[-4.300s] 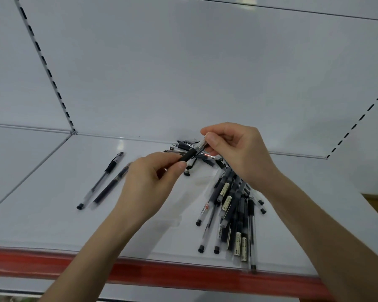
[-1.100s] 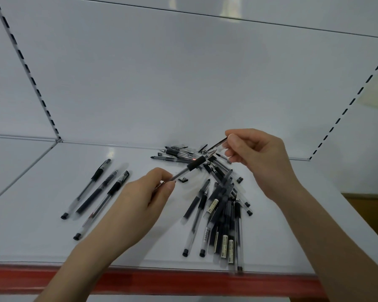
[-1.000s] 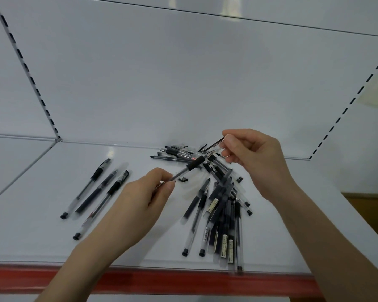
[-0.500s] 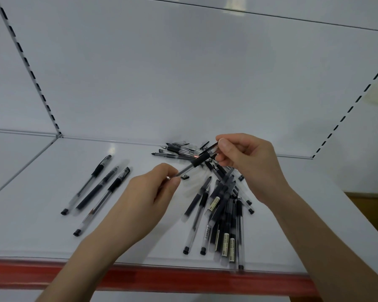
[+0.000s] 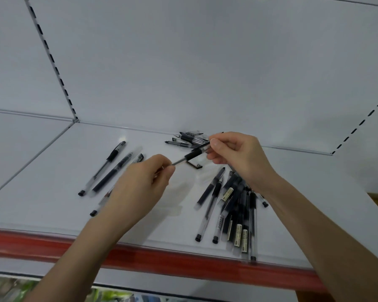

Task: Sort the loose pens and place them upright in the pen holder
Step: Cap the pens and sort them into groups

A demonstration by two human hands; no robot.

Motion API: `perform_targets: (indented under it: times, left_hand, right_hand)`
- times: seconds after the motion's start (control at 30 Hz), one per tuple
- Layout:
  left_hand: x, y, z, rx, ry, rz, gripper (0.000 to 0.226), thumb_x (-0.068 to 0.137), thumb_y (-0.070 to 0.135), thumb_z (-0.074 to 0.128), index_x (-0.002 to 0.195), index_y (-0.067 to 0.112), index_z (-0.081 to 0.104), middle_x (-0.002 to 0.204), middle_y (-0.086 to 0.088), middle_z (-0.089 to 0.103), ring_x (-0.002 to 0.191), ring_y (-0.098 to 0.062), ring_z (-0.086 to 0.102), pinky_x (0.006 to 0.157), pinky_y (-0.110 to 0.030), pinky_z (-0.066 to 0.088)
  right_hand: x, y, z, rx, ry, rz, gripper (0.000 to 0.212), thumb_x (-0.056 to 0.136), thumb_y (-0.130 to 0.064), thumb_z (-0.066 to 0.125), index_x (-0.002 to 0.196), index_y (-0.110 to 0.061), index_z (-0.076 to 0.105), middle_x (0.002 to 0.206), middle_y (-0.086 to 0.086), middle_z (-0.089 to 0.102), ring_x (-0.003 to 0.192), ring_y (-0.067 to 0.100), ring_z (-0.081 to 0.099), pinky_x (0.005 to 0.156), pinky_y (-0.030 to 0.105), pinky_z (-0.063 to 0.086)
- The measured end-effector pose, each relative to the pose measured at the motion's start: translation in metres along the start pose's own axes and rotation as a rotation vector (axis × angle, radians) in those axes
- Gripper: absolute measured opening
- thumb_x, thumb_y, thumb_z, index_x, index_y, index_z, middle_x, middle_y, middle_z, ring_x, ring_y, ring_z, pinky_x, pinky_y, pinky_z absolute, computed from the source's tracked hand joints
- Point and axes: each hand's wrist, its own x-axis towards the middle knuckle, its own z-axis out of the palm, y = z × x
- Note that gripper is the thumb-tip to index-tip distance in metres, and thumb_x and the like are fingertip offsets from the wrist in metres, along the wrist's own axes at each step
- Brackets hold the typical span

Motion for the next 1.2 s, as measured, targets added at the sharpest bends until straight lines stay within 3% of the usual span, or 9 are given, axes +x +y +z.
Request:
perform_targets:
  times: [0.07, 0.17, 0.3, 0.4, 0.67, 0.8, 1.0, 1.07, 1.2]
  left_hand:
    - [-0.002, -0.012, -0.004, 0.103, 0.082, -0.057, 0.017, 0.091, 0.024, 0.049, 0.082, 0.014, 0.059, 0.071, -0.005, 0.067, 0.065, -0.023, 0.058, 0.064, -0.04, 0.048]
    - [-0.008, -0.031, -0.013, 0.322, 0.21, -0.171, 0.02, 0.089, 0.022, 0.05, 0.085, 0.007, 0.063, 0.079, -0.011, 0.063, 0.071, -0.03, 0.052, 0.061, -0.033, 0.039]
    - [-0.015, -0.048, -0.02, 0.459, 0.207, -0.279, 0.022, 0.087, 0.02, 0.052, 0.083, 0.003, 0.064, 0.079, -0.012, 0.05, 0.077, -0.034, 0.051, 0.065, -0.034, 0.035]
    - [-0.018, -0.051, -0.021, 0.486, 0.181, -0.29, 0.021, 0.087, 0.021, 0.054, 0.09, 0.003, 0.065, 0.086, -0.016, 0.055, 0.083, -0.036, 0.053, 0.069, -0.038, 0.039]
    - [-0.014, -0.053, -0.017, 0.521, 0.177, -0.256, 0.022, 0.085, 0.019, 0.058, 0.096, 0.002, 0.064, 0.089, -0.018, 0.056, 0.086, -0.037, 0.053, 0.068, -0.038, 0.037]
    - [-0.009, -0.041, -0.011, 0.489, 0.194, -0.113, 0.02, 0.077, 0.013, 0.069, 0.087, -0.004, 0.066, 0.08, -0.024, 0.058, 0.078, -0.042, 0.057, 0.063, -0.042, 0.044]
    - [0.004, 0.002, 0.026, 0.261, -0.08, 0.028, 0.021, 0.089, 0.03, 0.053, 0.099, 0.015, 0.063, 0.094, -0.002, 0.063, 0.084, -0.018, 0.057, 0.072, -0.029, 0.045]
    - [0.009, 0.016, 0.038, 0.265, -0.157, 0.067, 0.023, 0.089, 0.034, 0.052, 0.1, 0.016, 0.062, 0.096, 0.0, 0.064, 0.087, -0.018, 0.058, 0.073, -0.029, 0.046]
    - [0.019, 0.03, 0.055, 0.401, -0.278, 0.118, 0.033, 0.09, 0.04, 0.049, 0.111, 0.017, 0.058, 0.107, 0.0, 0.063, 0.098, -0.021, 0.057, 0.075, -0.029, 0.043]
  right_hand:
    - [0.009, 0.007, 0.003, -0.128, -0.014, -0.006, 0.012, 0.09, -0.01, 0.055, 0.096, -0.015, 0.064, 0.079, 0.001, 0.068, 0.068, 0.008, 0.066, 0.068, 0.02, 0.054]
    - [0.02, 0.017, 0.006, -0.477, -0.038, -0.066, 0.015, 0.089, -0.014, 0.057, 0.1, -0.011, 0.067, 0.082, -0.003, 0.065, 0.078, 0.012, 0.062, 0.077, 0.021, 0.049]
    - [0.027, 0.023, 0.017, -0.783, -0.17, -0.087, 0.019, 0.087, -0.021, 0.06, 0.099, -0.009, 0.067, 0.094, 0.002, 0.066, 0.085, 0.013, 0.058, 0.081, 0.024, 0.045]
    - [0.031, 0.025, 0.023, -0.893, -0.214, -0.068, 0.024, 0.085, -0.026, 0.062, 0.103, -0.009, 0.065, 0.099, 0.005, 0.066, 0.093, 0.018, 0.059, 0.084, 0.032, 0.047]
    - [0.034, 0.023, 0.022, -0.895, -0.25, -0.039, 0.016, 0.084, -0.019, 0.062, 0.091, -0.007, 0.068, 0.092, 0.0, 0.065, 0.088, 0.015, 0.059, 0.079, 0.028, 0.046]
    - [0.034, 0.019, 0.005, -0.661, -0.073, 0.013, 0.003, 0.084, -0.017, 0.064, 0.084, -0.015, 0.061, 0.079, -0.004, 0.061, 0.079, 0.013, 0.057, 0.072, 0.022, 0.043]
    - [0.014, 0.017, -0.034, -0.575, 0.062, 0.051, 0.006, 0.086, -0.019, 0.061, 0.088, -0.014, 0.058, 0.073, 0.003, 0.066, 0.061, 0.007, 0.061, 0.052, 0.006, 0.041]
    - [0.004, 0.018, -0.045, -0.568, 0.086, 0.071, 0.006, 0.086, -0.019, 0.059, 0.089, -0.014, 0.058, 0.076, 0.003, 0.067, 0.064, 0.007, 0.063, 0.057, 0.01, 0.045]
    - [-0.014, 0.025, -0.063, -0.542, 0.138, 0.104, 0.002, 0.087, -0.017, 0.057, 0.089, -0.017, 0.058, 0.079, 0.0, 0.065, 0.072, 0.016, 0.063, 0.073, 0.032, 0.05]
